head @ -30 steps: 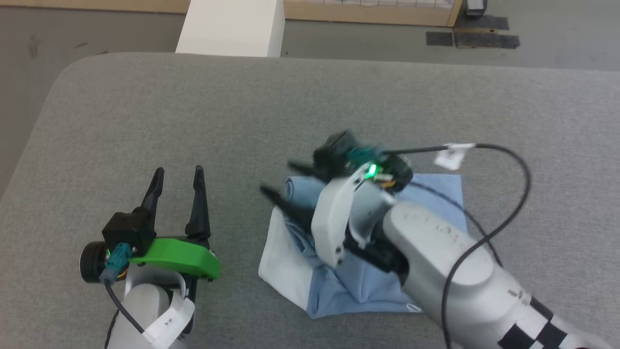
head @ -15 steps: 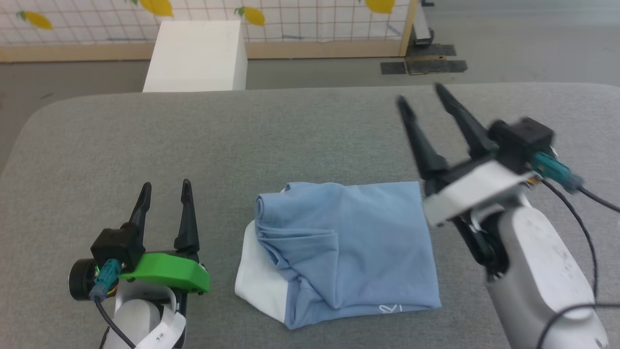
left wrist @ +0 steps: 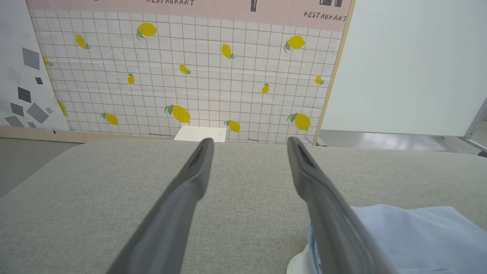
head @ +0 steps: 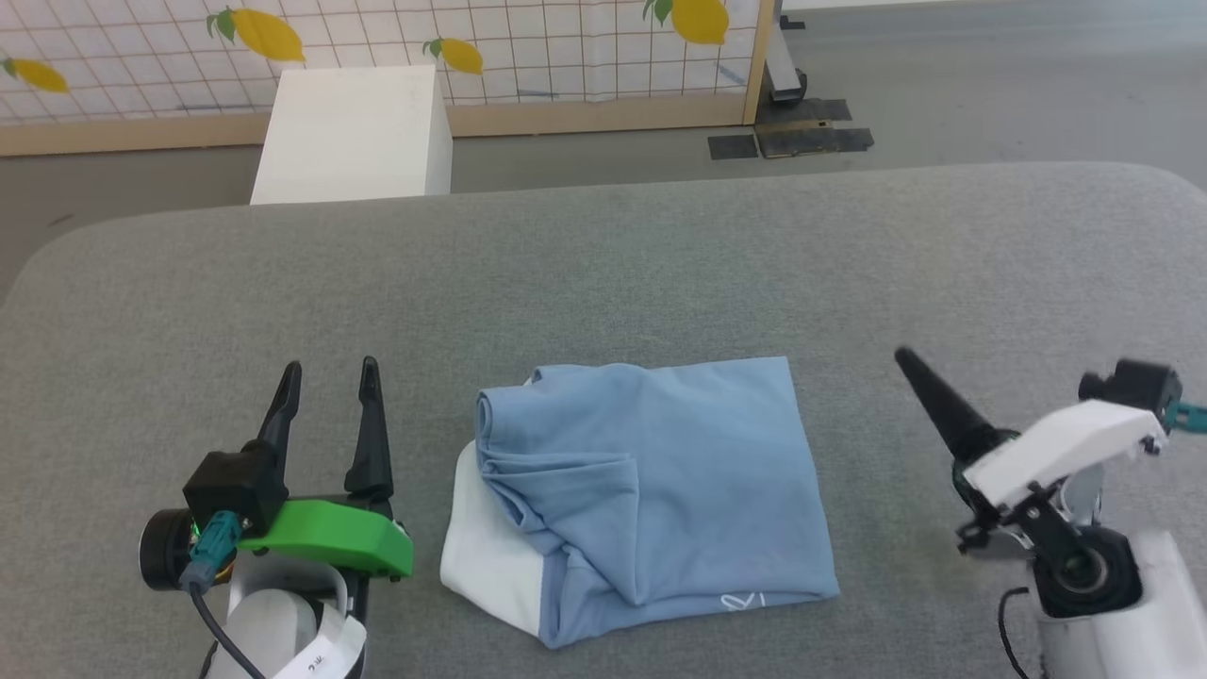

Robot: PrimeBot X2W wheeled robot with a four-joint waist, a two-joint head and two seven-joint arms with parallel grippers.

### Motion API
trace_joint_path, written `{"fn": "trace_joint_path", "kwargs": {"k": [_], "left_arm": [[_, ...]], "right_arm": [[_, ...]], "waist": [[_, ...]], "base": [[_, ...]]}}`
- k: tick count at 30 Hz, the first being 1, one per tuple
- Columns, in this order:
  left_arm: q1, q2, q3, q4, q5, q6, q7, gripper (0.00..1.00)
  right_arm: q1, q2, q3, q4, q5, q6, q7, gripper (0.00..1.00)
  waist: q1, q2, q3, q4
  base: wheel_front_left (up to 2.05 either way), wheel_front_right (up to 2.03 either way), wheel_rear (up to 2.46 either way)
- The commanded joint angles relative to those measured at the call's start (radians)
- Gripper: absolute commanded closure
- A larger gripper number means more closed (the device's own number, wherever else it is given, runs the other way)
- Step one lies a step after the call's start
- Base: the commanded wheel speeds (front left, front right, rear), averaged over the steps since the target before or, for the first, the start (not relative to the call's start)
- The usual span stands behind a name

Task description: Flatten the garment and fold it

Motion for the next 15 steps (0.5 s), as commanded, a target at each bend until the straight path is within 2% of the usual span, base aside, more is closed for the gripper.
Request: {"fn": "trace_joint_path", "kwargs": {"k": [1, 3, 7, 12, 15], "left_arm": [[0.005, -0.002, -0.003, -0.002, 0.006, -0.003, -0.004, 0.00], [0.003, -0.002, -0.005, -0.003, 0.008, -0.002, -0.004, 0.00], [0.000, -0.002, -0.003, 0.002, 0.009, -0.003, -0.004, 0.00], [-0.010, -0.002, -0.009, 0.005, 0.005, -0.003, -0.004, 0.00], [-0.016, -0.002, -0.014, 0.006, 0.001, -0.002, -0.004, 0.00]], "right_arm": [[-0.005, 0.004, -0.031, 0.042, 0.055, -0.001, 0.074, 0.00], [-0.024, 0.005, -0.066, 0.098, 0.104, -0.001, 0.166, 0.00], [-0.069, 0.006, -0.113, 0.226, 0.131, -0.001, 0.329, 0.00], [-0.137, 0.007, -0.127, 0.360, 0.132, -0.001, 0.425, 0.00], [-0.171, 0.007, -0.094, 0.425, 0.111, -0.001, 0.465, 0.00]], "waist": [[0.0000, -0.0001, 0.008, 0.008], [0.0000, -0.0001, 0.014, 0.014], [0.0000, -0.0001, 0.023, 0.026], [0.0000, -0.0001, 0.036, 0.042], [0.0000, -0.0001, 0.044, 0.053]], "base": [[0.00, 0.00, 0.00], [0.00, 0.00, 0.00], [0.00, 0.00, 0.00], [0.00, 0.00, 0.00], [0.00, 0.00, 0.00]]}}
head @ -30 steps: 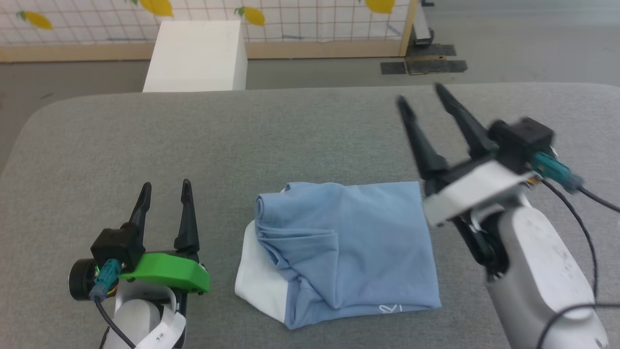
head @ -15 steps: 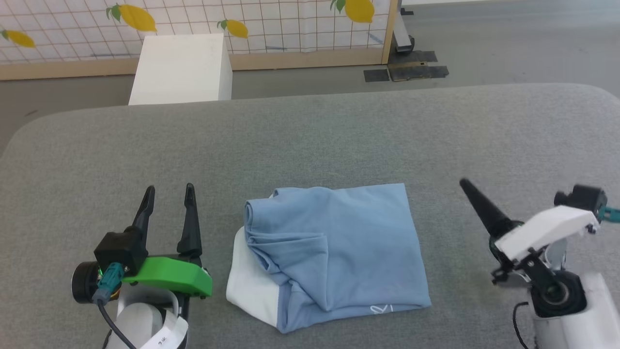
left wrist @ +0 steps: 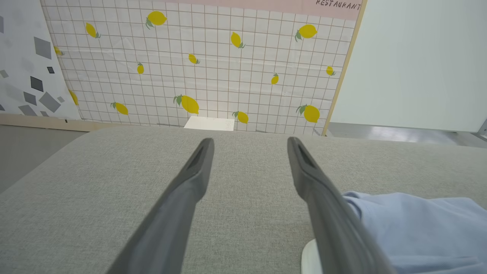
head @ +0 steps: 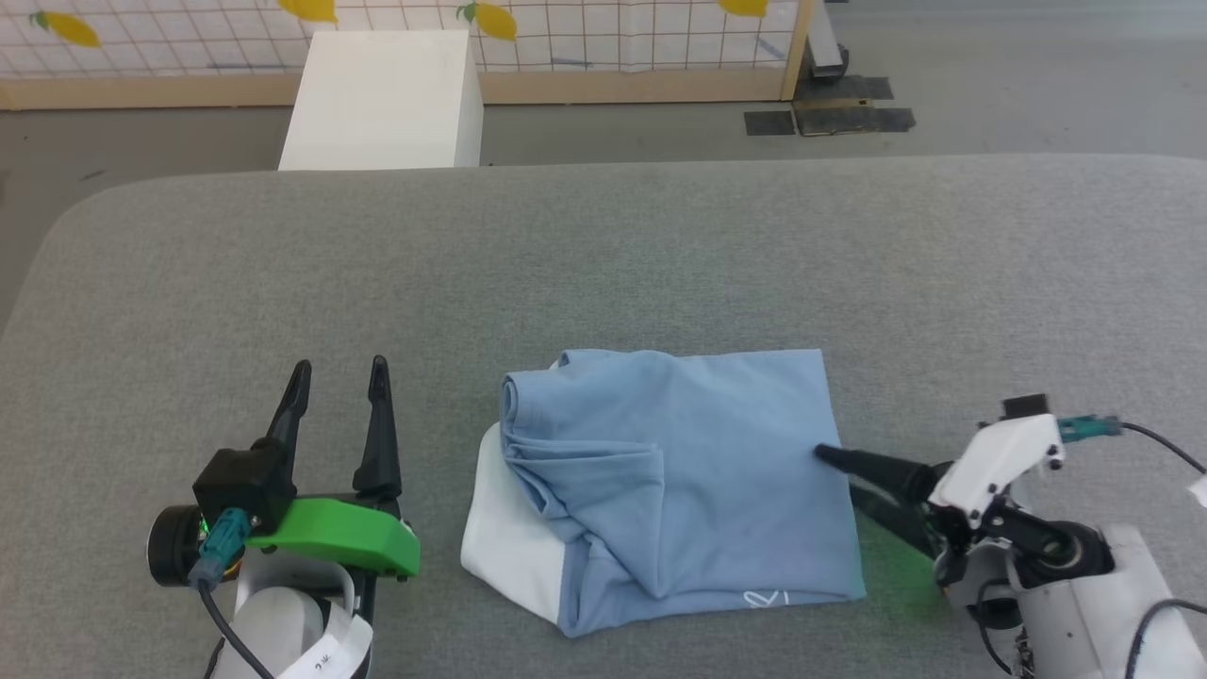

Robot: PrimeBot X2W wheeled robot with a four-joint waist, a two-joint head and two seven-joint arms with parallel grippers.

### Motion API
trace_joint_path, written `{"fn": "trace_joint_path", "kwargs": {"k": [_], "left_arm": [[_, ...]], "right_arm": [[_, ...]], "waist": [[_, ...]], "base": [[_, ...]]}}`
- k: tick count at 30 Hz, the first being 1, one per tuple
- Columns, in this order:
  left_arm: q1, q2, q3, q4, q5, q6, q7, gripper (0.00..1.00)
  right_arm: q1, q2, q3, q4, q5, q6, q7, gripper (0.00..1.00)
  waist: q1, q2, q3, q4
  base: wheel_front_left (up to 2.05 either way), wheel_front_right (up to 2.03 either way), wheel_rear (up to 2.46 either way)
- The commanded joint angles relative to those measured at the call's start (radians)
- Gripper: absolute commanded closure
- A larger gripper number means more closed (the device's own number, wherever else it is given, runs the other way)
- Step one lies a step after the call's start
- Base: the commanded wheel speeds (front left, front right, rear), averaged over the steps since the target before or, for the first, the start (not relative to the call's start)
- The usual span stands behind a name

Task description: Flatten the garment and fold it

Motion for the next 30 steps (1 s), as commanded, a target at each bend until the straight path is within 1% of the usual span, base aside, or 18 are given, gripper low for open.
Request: {"fn": "trace_joint_path", "kwargs": {"k": [1, 6, 9, 10, 11, 12, 13, 14, 17, 20, 23, 25, 27, 30], "left_arm": [[-0.013, -0.002, 0.000, 0.003, 0.001, -0.002, -0.004, 0.00], [-0.022, -0.002, -0.006, 0.005, -0.001, -0.001, -0.004, 0.00], [-0.027, -0.002, -0.008, 0.006, -0.002, 0.001, -0.004, 0.00], [-0.028, -0.002, -0.008, 0.007, -0.003, 0.002, -0.004, 0.00], [-0.028, -0.002, -0.008, 0.008, -0.004, 0.003, -0.004, 0.00], [-0.028, -0.002, -0.008, 0.009, -0.005, 0.004, -0.004, 0.00], [-0.028, -0.002, -0.007, 0.010, -0.007, 0.005, -0.004, 0.00], [-0.028, -0.002, -0.007, 0.011, -0.008, 0.006, -0.004, 0.00], [-0.025, -0.002, -0.007, 0.011, -0.010, 0.009, -0.004, 0.00], [-0.020, -0.002, -0.003, 0.007, -0.011, 0.014, -0.004, 0.00], [-0.012, -0.002, 0.006, 0.000, -0.008, 0.017, -0.004, 0.00], [-0.006, -0.002, 0.012, -0.004, -0.004, 0.017, -0.004, 0.00], [-0.003, -0.002, 0.019, -0.010, -0.001, 0.017, -0.004, 0.00], [-0.002, -0.002, 0.026, -0.019, 0.005, 0.015, -0.004, 0.00]], "right_arm": [[-0.019, 0.003, 0.016, 0.019, -0.007, -0.001, 0.019, 0.00], [-0.060, 0.003, 0.083, 0.078, -0.024, -0.001, 0.051, 0.00], [-0.083, 0.003, 0.128, 0.095, -0.012, -0.001, 0.056, 0.00], [-0.089, 0.003, 0.141, 0.099, -0.006, -0.001, 0.055, 0.13], [-0.095, 0.003, 0.161, 0.100, 0.000, -0.001, 0.058, 0.52], [-0.098, 0.003, 0.176, 0.100, 0.001, -0.001, 0.057, 0.65], [-0.102, 0.003, 0.195, 0.097, -0.004, -0.001, 0.049, 0.90], [-0.104, 0.003, 0.208, 0.094, -0.012, -0.001, 0.041, 1.00], [-0.107, 0.003, 0.248, 0.072, -0.052, -0.001, 0.015, 1.00], [-0.115, -0.005, 0.305, 0.015, -0.145, -0.001, -0.018, 1.00], [-0.124, -0.070, 0.440, -0.083, -0.343, -0.001, -0.063, 1.00], [-0.133, -0.099, 0.501, -0.135, -0.438, -0.001, -0.070, 1.00], [-0.147, -0.118, 0.545, -0.180, -0.507, -0.001, -0.061, 1.00], [-0.172, -0.142, 0.580, -0.230, -0.583, -0.001, -0.040, 1.00]], "waist": [[0.0000, 0.0000, 0.008, 0.009], [0.0000, 0.0000, 0.023, 0.025], [0.0000, 0.0000, 0.029, 0.034], [0.0000, 0.0000, 0.030, 0.036], [0.0000, 0.0000, 0.031, 0.038], [0.0000, 0.0000, 0.032, 0.039], [0.0000, 0.0000, 0.032, 0.040], [0.0000, 0.0000, 0.032, 0.040], [0.0000, 0.0000, 0.030, 0.040], [0.0000, 0.0000, 0.026, 0.030], [0.0000, 0.0000, 0.024, 0.004], [0.0000, 0.0000, 0.023, -0.019], [0.0000, 0.0000, 0.023, -0.049], [0.0000, 0.0000, 0.030, -0.095]], "base": [[0.00, 0.00, 0.00], [0.00, 0.00, 0.00], [0.00, 0.00, 0.00], [0.00, 0.00, 0.00], [0.00, 0.00, 0.00], [0.00, 0.00, 0.00], [0.00, 0.00, 0.00], [0.00, 0.00, 0.00], [0.00, 0.00, 0.00], [0.00, 0.00, 0.00], [0.00, 0.00, 0.00], [0.00, 0.00, 0.00], [0.00, 0.00, 0.00], [0.00, 0.00, 0.00]]}}
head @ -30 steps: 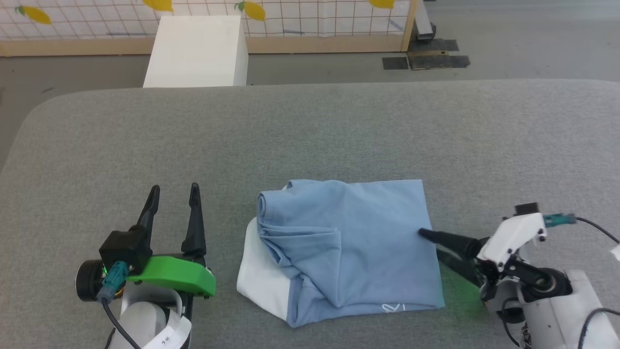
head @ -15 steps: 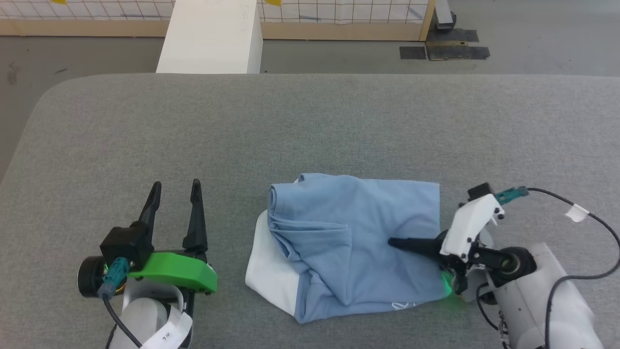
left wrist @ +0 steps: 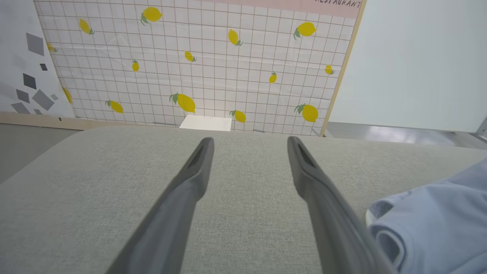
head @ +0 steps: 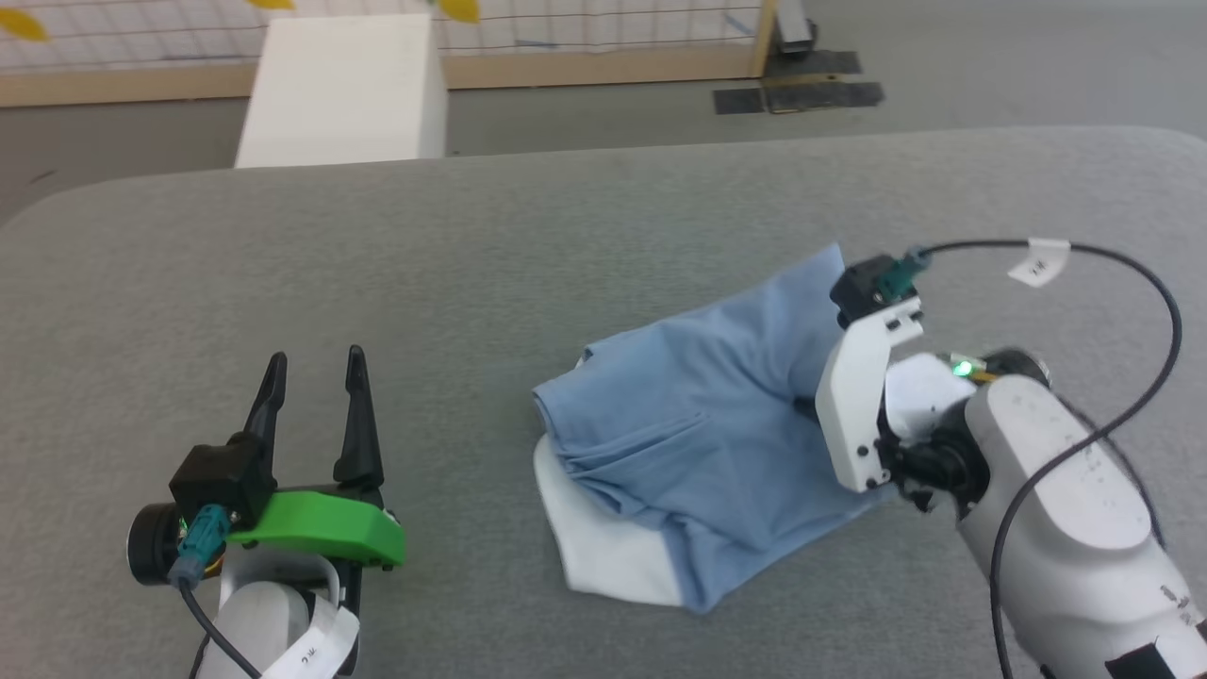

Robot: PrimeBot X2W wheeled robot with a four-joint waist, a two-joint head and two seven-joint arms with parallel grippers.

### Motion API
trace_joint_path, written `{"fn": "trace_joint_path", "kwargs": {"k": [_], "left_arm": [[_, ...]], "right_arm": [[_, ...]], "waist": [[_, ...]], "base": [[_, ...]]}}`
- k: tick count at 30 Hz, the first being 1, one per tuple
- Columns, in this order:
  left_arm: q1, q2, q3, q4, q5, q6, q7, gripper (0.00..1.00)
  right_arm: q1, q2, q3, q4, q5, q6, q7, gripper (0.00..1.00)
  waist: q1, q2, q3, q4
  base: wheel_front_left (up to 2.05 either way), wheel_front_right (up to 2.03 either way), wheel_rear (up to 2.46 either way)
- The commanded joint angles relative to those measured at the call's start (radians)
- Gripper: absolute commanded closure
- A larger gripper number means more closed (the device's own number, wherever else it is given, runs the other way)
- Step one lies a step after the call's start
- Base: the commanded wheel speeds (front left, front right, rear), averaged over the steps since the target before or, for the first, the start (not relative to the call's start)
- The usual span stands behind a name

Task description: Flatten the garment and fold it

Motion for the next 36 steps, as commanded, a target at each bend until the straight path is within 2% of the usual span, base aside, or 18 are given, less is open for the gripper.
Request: {"fn": "trace_joint_path", "kwargs": {"k": [1, 6, 11, 19, 28, 36], "left_arm": [[0.003, -0.002, 0.002, -0.009, 0.012, 0.003, -0.004, 0.00], [-0.014, -0.002, 0.007, -0.031, 0.021, 0.003, -0.004, 0.00], [-0.041, -0.001, 0.007, -0.062, 0.034, 0.003, -0.004, 0.00], [-0.108, 0.027, -0.015, -0.098, 0.076, -0.007, -0.004, 0.00], [-0.183, 0.085, -0.032, -0.127, 0.111, -0.013, 0.000, 0.00], [-0.209, 0.105, -0.041, -0.152, 0.119, -0.009, 0.023, 0.00]], "right_arm": [[-0.027, -0.020, 0.010, -0.020, -0.037, -0.002, 0.010, 1.00], [-0.072, -0.073, 0.022, -0.056, -0.147, -0.002, 0.020, 1.00], [-0.119, -0.133, -0.010, -0.044, -0.306, -0.002, -0.046, 1.00], [-0.194, -0.149, -0.185, 0.039, -0.477, -0.002, -0.154, 1.00], [-0.282, -0.110, -0.478, 0.145, -0.664, -0.002, -0.289, 1.00], [-0.339, -0.086, -0.628, 0.224, -0.784, -0.002, -0.398, 1.00]], "waist": [[0.0000, 0.0000, 0.010, -0.068], [0.0000, 0.0000, 0.040, -0.160], [0.0000, 0.0000, 0.093, -0.253], [0.0000, 0.0000, 0.232, -0.349], [0.0000, 0.0000, 0.352, -0.370], [0.0000, 0.0000, 0.393, -0.347]], "base": [[0.00, 0.00, 0.00], [0.00, 0.00, 0.00], [0.00, 0.00, 0.00], [0.00, 0.00, 0.00], [0.00, 0.00, 0.00], [0.00, 0.00, 0.00]]}}
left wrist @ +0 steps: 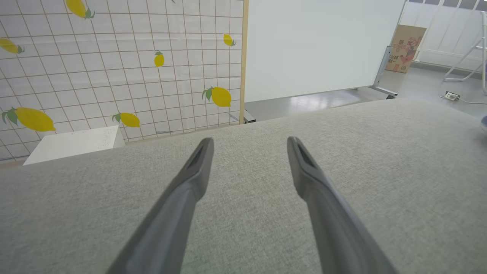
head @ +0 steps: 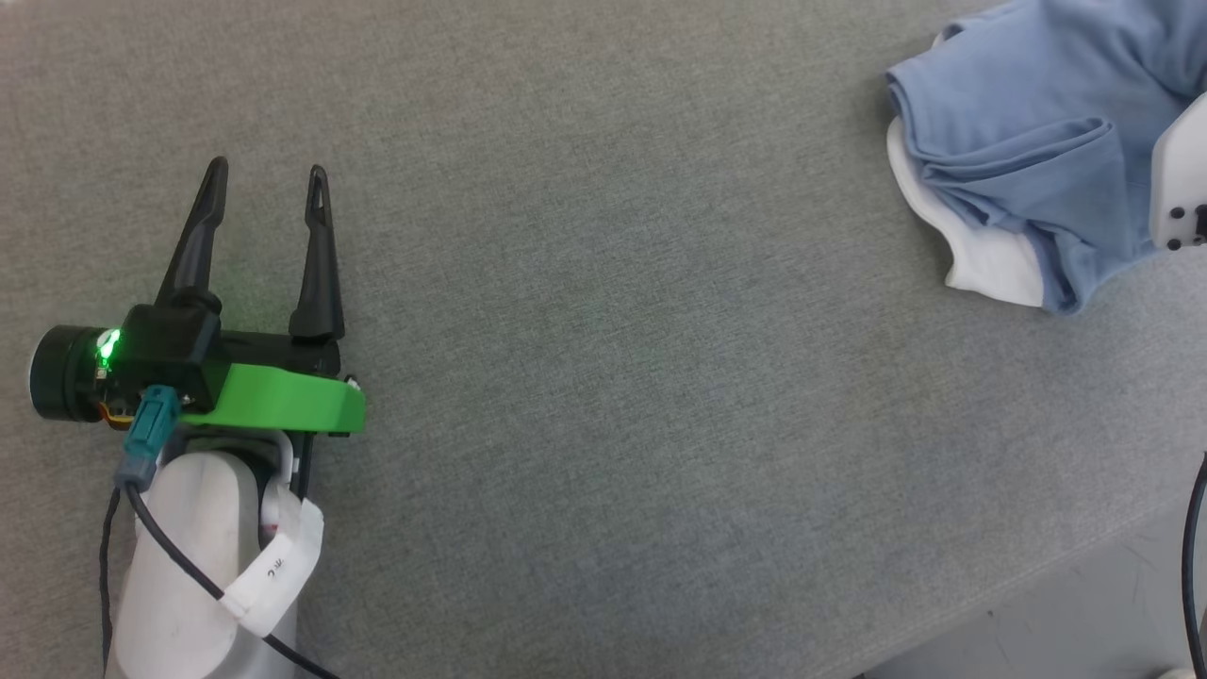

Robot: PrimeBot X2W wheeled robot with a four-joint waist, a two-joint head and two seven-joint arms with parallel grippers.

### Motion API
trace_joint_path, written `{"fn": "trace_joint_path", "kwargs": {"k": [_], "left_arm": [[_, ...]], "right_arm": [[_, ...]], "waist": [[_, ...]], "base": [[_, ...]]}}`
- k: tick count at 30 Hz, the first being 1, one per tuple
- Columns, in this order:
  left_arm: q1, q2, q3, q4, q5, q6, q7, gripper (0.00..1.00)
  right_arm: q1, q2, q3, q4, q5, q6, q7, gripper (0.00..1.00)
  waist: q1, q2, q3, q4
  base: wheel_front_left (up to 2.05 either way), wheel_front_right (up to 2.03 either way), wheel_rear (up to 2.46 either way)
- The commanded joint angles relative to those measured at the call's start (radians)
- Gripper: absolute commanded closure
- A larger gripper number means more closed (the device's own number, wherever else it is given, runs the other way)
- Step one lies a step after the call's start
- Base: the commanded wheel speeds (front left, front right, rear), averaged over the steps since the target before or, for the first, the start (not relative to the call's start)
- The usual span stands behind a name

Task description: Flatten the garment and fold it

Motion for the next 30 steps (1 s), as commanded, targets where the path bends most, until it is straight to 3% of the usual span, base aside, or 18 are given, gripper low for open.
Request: {"fn": "trace_joint_path", "kwargs": {"k": [1, 2, 3, 12, 19, 24, 30], "left_arm": [[-0.018, 0.009, -0.002, -0.005, 0.006, 0.003, 0.002, 0.00], [-0.017, 0.009, -0.003, -0.006, 0.006, 0.004, 0.002, 0.00], [-0.015, 0.008, -0.004, -0.005, 0.004, 0.005, 0.001, 0.00], [0.045, -0.025, -0.006, 0.054, -0.035, 0.018, -0.017, 0.00], [0.105, -0.058, -0.011, 0.117, -0.078, 0.022, -0.023, 0.00], [0.146, -0.075, -0.010, 0.134, -0.104, 0.023, -0.024, 0.00], [0.183, -0.088, -0.024, 0.155, -0.130, 0.016, -0.024, 0.00]], "right_arm": [[-0.024, 0.009, -0.028, 0.009, -0.019, -0.002, -0.018, 1.00], [-0.027, 0.012, -0.042, 0.016, -0.036, -0.002, -0.032, 0.53], [-0.029, 0.013, -0.057, 0.022, -0.047, -0.002, -0.041, 0.00], [0.014, 0.010, -0.097, 0.086, -0.102, -0.002, -0.137, 0.00], [0.115, 0.034, -0.058, 0.074, 0.021, -0.002, -0.291, 0.00], [0.234, 0.054, 0.024, -0.037, 0.173, -0.002, -0.424, 0.00], [0.427, 0.053, 0.112, -0.259, 0.333, -0.002, -0.546, 0.00]], "waist": [[-0.0002, -0.0001, 0.020, 0.004], [-0.0002, -0.0001, 0.017, 0.010], [-0.0002, -0.0001, 0.012, 0.015], [-0.0002, -0.0001, -0.132, 0.070], [-0.0002, -0.0001, -0.292, 0.140], [-0.0002, -0.0001, -0.375, 0.202], [-0.0002, -0.0001, -0.441, 0.272]], "base": [[0.00, 0.00, 0.00], [0.00, 0.00, 0.00], [0.00, 0.00, 0.00], [0.00, 0.00, 0.00], [0.00, 0.00, 0.00], [0.00, 0.00, 0.00], [0.00, 0.00, 0.00]]}}
